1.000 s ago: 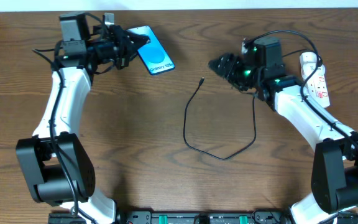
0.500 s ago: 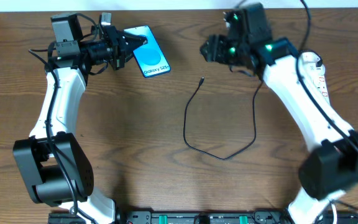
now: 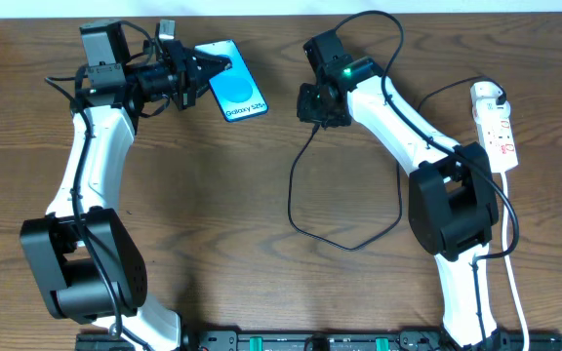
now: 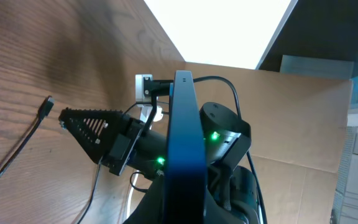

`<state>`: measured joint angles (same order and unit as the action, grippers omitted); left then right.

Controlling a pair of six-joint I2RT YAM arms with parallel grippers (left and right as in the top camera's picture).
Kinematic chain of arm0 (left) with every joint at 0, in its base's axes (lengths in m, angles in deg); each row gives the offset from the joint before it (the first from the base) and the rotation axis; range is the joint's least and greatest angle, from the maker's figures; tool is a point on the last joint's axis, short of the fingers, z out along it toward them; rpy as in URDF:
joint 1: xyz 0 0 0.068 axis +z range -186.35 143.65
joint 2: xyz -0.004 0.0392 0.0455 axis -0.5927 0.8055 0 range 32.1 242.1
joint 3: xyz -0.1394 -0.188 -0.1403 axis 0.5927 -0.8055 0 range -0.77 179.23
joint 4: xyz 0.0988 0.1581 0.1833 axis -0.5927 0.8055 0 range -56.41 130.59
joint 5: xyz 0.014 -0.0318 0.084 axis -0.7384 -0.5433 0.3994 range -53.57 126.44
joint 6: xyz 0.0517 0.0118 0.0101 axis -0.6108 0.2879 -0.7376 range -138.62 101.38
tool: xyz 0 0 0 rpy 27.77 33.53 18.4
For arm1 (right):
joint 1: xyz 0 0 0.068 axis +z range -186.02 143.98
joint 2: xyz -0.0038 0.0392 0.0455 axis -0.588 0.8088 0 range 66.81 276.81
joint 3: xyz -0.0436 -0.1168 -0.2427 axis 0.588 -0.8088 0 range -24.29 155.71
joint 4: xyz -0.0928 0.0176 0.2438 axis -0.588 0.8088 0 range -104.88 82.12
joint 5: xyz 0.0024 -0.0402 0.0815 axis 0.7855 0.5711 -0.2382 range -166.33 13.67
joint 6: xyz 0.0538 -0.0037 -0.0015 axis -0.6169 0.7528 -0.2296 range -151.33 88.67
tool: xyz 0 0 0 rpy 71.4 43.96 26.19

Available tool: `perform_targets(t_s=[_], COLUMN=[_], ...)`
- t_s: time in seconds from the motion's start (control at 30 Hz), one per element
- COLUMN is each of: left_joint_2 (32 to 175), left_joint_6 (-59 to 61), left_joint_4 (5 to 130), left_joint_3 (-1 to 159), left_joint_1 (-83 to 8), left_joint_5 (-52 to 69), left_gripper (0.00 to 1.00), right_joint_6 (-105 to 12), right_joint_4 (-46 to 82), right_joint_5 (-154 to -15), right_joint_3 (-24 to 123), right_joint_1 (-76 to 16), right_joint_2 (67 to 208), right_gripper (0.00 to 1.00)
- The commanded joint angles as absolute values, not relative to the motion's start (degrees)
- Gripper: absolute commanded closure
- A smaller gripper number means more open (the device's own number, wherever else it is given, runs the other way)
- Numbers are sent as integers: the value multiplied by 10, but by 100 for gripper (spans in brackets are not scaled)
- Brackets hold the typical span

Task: Plug charger to phone and switch on socket
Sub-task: 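Release the phone and lower the right gripper onto the cable's USB-C end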

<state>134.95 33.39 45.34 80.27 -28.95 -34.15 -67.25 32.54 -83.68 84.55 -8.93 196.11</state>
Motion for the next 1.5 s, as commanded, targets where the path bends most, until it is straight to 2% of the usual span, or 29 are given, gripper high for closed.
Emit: perform_targets(t_s=[0.0,0.3,0.57,0.8,1.47], left_joint_2=[1336,1336,1336,1336,1336], left_joint_6=[324,324,324,324,324], left_joint_4=[451,451,451,451,451], left_joint_3=[807,807,807,807,807], left_joint_1=[-289,-289,-289,-289,-289], left_joint_5=[-364,-364,-364,-364,-365], left_gripper=[93,93,93,93,93], right_joint_6=[-690,-690,-690,-690,-705], right_joint_4=[339,348,342,329,332], right_joint_5=[-803,-812,-803,-796,-796], right_joint_3=[861,860,854,845,813], right_joint_1=[-85,-85,-84,-74,-67], right_joint_2=[1985,2028,2029,2029,2029], right_gripper=[68,68,69,73,74])
